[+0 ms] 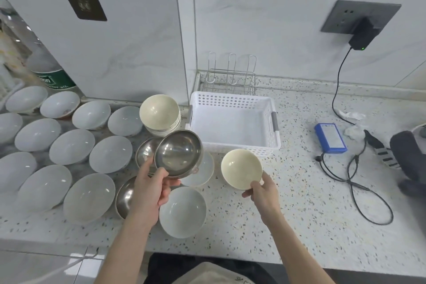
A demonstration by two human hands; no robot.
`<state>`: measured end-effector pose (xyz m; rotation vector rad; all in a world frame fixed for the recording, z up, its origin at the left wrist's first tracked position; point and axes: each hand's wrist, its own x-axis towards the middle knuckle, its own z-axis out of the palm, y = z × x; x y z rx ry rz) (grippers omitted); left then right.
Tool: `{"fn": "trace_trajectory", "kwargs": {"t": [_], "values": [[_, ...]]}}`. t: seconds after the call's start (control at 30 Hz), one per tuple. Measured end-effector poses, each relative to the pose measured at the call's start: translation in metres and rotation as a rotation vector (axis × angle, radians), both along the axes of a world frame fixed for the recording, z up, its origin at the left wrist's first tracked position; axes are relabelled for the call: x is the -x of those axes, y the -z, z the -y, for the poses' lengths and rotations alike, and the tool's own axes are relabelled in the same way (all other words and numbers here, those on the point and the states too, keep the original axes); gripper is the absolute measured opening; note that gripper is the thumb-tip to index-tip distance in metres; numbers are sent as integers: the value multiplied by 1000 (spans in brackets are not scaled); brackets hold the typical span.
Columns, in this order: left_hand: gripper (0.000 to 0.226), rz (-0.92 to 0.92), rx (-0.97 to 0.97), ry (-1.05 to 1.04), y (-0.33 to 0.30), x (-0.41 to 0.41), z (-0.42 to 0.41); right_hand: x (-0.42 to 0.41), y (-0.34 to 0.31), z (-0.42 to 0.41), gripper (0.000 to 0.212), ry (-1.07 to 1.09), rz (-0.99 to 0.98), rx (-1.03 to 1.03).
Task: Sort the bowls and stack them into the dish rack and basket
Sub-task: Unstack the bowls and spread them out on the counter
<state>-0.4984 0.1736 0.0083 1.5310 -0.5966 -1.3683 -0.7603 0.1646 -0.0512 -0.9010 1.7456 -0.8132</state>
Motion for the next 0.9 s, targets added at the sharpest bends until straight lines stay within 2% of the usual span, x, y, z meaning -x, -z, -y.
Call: {"fn": "trace_trajectory", "kwargs": {"t": [0.27,0.43,0.6,0.9], "values": [[44,45,-23,73,4,8,-5,0,6,7,47,-20,20,3],[46,63,-63,85,8,13,-8,-1,10,8,47,-22,39,3],[51,192,-62,119,7,15,-12,-3,13,10,51,-21,48,-8],[53,302,-91,392,4,28,-19,3,5,8,43,-72,106,-114]]}}
